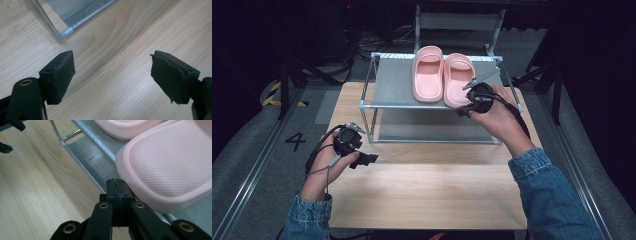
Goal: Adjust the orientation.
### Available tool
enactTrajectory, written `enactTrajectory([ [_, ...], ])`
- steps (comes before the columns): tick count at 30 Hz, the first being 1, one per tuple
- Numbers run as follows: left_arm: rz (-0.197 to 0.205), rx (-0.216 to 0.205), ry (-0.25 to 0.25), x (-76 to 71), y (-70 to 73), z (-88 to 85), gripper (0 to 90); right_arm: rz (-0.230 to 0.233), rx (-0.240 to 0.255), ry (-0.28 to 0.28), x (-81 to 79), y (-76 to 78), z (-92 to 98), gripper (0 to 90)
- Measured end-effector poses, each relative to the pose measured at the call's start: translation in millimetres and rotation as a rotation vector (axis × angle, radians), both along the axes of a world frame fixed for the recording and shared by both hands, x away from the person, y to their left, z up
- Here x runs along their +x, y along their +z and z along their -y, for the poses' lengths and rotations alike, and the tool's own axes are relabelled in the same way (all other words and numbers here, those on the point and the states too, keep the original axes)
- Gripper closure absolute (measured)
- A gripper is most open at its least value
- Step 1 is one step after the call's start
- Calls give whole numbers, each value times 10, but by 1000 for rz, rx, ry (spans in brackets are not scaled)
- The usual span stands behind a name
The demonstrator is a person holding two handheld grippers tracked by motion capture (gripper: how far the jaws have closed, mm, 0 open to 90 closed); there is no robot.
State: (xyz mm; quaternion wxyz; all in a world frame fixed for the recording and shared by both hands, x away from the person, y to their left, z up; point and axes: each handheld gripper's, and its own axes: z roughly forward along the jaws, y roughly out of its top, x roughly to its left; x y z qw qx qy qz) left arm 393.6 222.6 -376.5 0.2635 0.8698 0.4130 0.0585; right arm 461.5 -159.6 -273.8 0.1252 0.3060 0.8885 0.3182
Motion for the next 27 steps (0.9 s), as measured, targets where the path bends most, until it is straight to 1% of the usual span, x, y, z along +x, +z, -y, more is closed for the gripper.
enactTrajectory([
  [2,2,1,-2,1,0,-7,199,-5,-3,-2,49,-3,-28,900],
  [6,2,-6,1,-3,3,-19,199,-9,-31,-22,149,-22,-56,900],
  [7,2,-2,-4,-1,7,-27,199,-12,-34,-28,174,-29,-61,900],
  [8,0,-6,4,-6,6,-27,199,-18,-31,-27,191,-33,-66,900],
  [12,3,-4,6,-3,-1,-44,199,-33,-39,-29,227,-39,-92,900],
  [13,0,-9,9,-3,-3,-41,199,-35,-40,-29,229,-35,-90,900],
  [15,5,-7,3,3,-3,-39,199,-38,-37,-30,223,-33,-88,900],
  [16,5,-7,4,6,-2,-34,199,-32,-32,-31,215,-34,-79,900],
  [18,3,-8,1,15,5,-23,199,-16,-16,-27,186,-27,-61,851],
  [20,2,-10,-5,26,10,0,199,17,10,-31,127,2,-23,805],
  [21,5,-10,-8,33,10,10,199,29,15,-32,107,13,-8,791],
  [23,4,-7,-15,47,14,37,198,40,35,-28,42,43,40,760],
  [24,8,-12,-18,54,12,48,198,39,42,-28,9,58,64,757],
  [27,6,-8,-26,66,15,80,198,48,50,-32,-89,98,154,739],
])
